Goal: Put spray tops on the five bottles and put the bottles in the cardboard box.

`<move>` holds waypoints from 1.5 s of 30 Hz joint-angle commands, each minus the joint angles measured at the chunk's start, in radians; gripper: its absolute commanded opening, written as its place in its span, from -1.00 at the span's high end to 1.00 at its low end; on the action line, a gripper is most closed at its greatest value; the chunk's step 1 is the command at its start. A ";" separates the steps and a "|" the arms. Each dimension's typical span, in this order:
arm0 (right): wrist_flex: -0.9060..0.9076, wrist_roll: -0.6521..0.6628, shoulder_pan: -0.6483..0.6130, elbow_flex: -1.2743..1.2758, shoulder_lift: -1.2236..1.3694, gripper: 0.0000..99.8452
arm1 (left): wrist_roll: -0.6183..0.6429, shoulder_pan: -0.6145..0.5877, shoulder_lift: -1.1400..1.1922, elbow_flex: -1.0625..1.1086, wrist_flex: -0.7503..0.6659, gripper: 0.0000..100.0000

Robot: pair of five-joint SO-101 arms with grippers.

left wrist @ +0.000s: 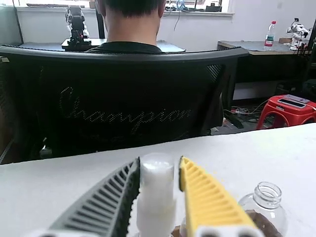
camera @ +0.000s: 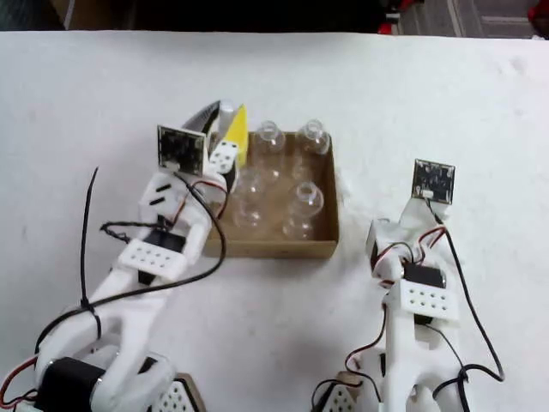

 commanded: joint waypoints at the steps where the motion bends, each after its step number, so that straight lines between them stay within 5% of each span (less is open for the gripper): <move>1: -0.019 0.012 -0.004 -0.008 -0.013 0.64 | -0.009 -0.024 -0.053 -0.008 -0.014 0.72; 15: -0.021 0.012 -0.004 -0.008 -0.013 0.64 | -0.003 -0.044 -0.110 -0.006 -0.003 0.78; 23: -0.022 0.012 -0.005 -0.008 -0.013 0.64 | -0.003 -0.056 -0.404 -0.115 0.422 0.77; 31: -0.016 0.012 -0.004 -0.008 -0.013 0.64 | -0.005 -0.292 -0.423 -0.353 0.787 0.78; 40: -0.015 0.012 -0.004 -0.008 -0.013 0.64 | -0.144 -0.406 -0.133 -0.605 1.286 0.78; 45: -0.015 0.012 -0.004 -0.008 -0.013 0.64 | -0.132 -0.363 0.179 -0.753 1.398 0.78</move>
